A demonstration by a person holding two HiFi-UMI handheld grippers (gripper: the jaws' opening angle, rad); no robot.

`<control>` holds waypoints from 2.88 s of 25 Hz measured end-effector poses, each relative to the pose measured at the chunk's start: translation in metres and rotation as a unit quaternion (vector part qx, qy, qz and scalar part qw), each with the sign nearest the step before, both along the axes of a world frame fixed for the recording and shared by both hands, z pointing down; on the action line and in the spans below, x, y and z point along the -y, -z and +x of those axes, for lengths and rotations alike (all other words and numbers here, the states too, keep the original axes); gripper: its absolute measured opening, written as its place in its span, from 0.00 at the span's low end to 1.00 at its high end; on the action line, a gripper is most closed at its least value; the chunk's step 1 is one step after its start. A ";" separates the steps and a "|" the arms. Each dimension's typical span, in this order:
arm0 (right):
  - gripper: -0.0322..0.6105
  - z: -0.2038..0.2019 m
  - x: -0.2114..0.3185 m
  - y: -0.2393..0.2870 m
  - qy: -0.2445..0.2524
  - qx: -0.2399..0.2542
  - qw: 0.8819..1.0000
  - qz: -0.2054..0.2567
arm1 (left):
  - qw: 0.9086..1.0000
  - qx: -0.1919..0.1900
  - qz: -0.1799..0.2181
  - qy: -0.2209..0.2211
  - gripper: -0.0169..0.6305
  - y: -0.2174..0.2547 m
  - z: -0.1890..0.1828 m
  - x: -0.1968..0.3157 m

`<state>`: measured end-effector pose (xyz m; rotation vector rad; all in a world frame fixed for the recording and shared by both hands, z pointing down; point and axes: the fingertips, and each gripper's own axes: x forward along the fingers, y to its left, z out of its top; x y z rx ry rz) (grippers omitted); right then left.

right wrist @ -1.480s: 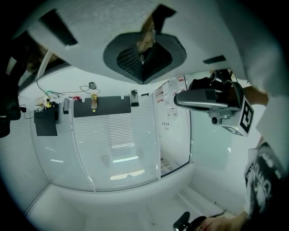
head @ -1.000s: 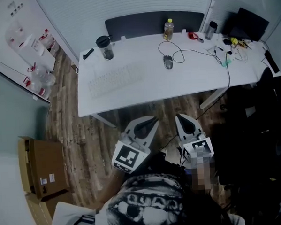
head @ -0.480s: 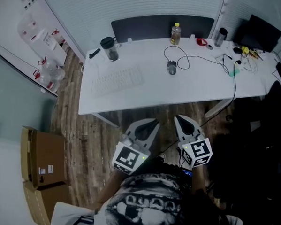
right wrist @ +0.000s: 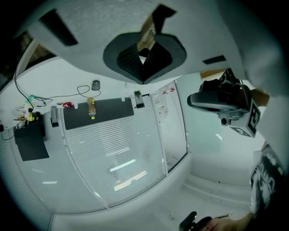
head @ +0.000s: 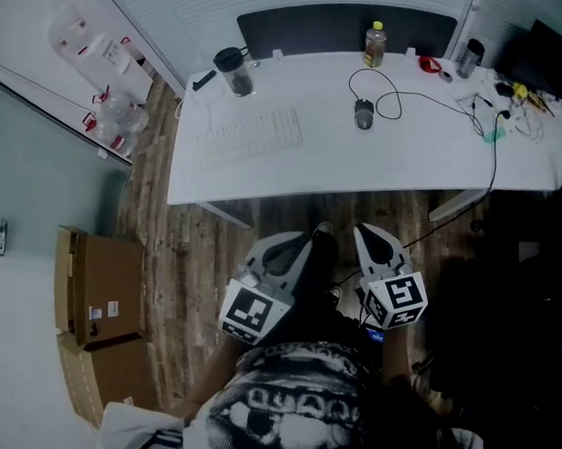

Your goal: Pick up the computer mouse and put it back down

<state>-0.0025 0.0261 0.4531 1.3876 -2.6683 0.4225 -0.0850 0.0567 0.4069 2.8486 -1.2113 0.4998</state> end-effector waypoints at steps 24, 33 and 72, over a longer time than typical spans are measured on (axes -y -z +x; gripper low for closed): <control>0.04 0.080 0.224 -0.079 -0.053 -0.029 0.994 -0.087 | 0.999 -0.018 -0.012 -0.047 0.05 -0.015 0.068 0.237; 0.27 0.068 0.342 -0.151 -0.070 -0.043 0.985 -0.149 | 0.999 -0.018 -0.024 -0.041 0.05 -0.029 0.060 0.309; 0.52 0.139 0.369 -0.095 -0.022 -0.101 0.988 -0.115 | 0.998 -0.004 -0.031 0.054 0.05 -0.048 0.049 0.337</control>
